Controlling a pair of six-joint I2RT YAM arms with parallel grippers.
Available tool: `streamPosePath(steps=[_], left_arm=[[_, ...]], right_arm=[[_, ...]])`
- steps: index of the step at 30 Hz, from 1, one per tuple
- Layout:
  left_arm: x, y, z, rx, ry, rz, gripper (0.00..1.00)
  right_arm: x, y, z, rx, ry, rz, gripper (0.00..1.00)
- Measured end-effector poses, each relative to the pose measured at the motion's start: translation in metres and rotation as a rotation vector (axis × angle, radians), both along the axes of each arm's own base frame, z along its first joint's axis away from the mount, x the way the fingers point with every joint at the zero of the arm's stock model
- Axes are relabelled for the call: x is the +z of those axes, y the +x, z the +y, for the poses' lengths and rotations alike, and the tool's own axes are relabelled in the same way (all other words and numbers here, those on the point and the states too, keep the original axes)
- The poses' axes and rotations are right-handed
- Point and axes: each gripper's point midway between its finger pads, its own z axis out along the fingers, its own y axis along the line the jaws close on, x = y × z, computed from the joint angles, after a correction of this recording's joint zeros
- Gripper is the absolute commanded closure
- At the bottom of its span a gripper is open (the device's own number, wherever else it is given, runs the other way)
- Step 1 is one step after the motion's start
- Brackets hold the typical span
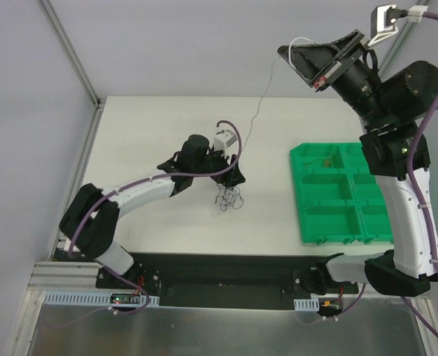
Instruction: Untangle the cables
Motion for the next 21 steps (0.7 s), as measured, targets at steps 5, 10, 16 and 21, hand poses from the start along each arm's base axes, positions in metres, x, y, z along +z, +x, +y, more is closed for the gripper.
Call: streamPosePath(steps=[5, 10, 16, 21], left_arm=[[-0.073, 0.029, -0.002, 0.097, 0.097, 0.124, 0.57], [-0.107, 0.053, 0.029, 0.217, 0.137, 0.225, 0.63], [-0.111, 0.065, 0.085, 0.385, 0.156, 0.259, 0.62], [-0.129, 0.038, 0.117, 0.455, 0.227, 0.319, 0.62]], right_arm=[[0.064, -0.017, -0.007, 0.011, 0.089, -0.100, 1.00], [0.119, -0.040, -0.021, 0.009, 0.172, -0.226, 1.00], [0.121, -0.061, -0.047, -0.090, 0.179, -0.274, 1.00], [0.130, -0.078, -0.059, -0.114, 0.196, -0.322, 1.00]])
